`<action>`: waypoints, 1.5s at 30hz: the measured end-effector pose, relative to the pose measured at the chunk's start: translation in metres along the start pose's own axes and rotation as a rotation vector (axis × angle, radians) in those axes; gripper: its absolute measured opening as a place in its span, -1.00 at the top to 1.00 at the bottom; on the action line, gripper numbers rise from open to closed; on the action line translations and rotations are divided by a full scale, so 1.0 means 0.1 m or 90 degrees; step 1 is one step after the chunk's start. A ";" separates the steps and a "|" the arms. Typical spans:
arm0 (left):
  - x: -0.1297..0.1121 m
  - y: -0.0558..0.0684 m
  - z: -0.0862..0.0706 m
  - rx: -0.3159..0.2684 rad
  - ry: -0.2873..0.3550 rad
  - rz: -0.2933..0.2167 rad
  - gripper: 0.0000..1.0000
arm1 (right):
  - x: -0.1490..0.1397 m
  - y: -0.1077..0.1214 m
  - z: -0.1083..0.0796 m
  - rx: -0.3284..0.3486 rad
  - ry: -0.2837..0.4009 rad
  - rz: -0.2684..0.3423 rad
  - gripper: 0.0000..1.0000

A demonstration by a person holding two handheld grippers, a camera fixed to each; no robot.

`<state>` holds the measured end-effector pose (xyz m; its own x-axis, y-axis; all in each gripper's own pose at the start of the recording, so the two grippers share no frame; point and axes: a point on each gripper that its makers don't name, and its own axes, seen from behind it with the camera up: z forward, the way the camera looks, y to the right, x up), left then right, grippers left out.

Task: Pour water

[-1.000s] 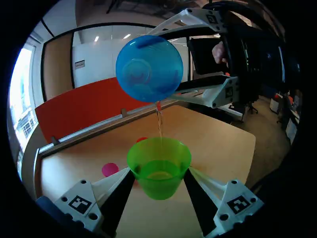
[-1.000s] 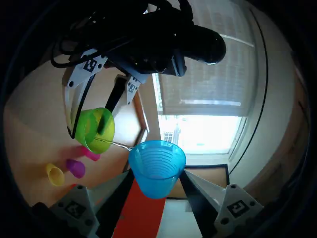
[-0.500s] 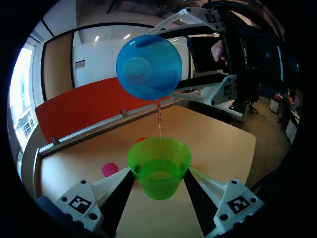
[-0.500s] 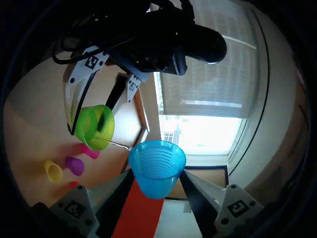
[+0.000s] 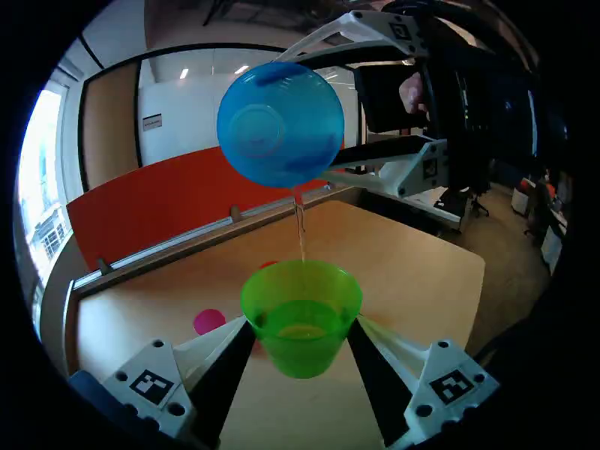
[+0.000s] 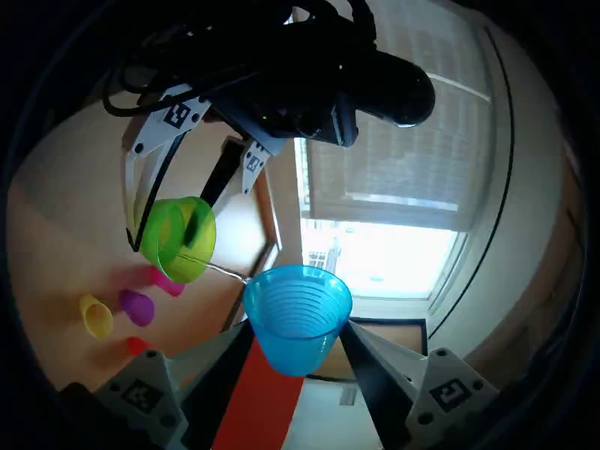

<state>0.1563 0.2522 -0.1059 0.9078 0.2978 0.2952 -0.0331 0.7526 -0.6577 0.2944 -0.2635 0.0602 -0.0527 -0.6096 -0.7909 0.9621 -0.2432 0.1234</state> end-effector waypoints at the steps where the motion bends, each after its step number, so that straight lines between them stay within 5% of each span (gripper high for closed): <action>1: 0.00 0.00 0.00 0.000 0.000 0.000 -0.62 | -0.01 0.00 0.02 0.000 0.000 0.000 -0.72; 20: 0.02 -0.03 0.02 0.002 0.003 -0.002 -0.62 | -0.18 -0.01 0.19 0.002 0.001 0.001 -0.72; 26: 0.03 -0.05 0.02 0.003 0.005 -0.006 -0.62 | -0.10 -0.02 0.19 0.000 0.005 0.030 -0.72; 35: 0.03 -0.07 0.03 0.003 0.005 -0.007 -0.62 | 0.20 -0.11 0.05 -0.002 0.006 0.159 -0.71; 45: 0.04 -0.09 0.04 0.004 0.005 -0.006 -0.62 | 0.57 -0.25 -0.31 -0.001 -0.001 0.351 -0.72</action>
<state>0.1582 0.2489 -0.0959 0.9115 0.2857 0.2958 -0.0270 0.7593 -0.6502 0.2759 -0.2687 -0.0060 0.4584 -0.6480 -0.6082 0.8479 0.1137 0.5179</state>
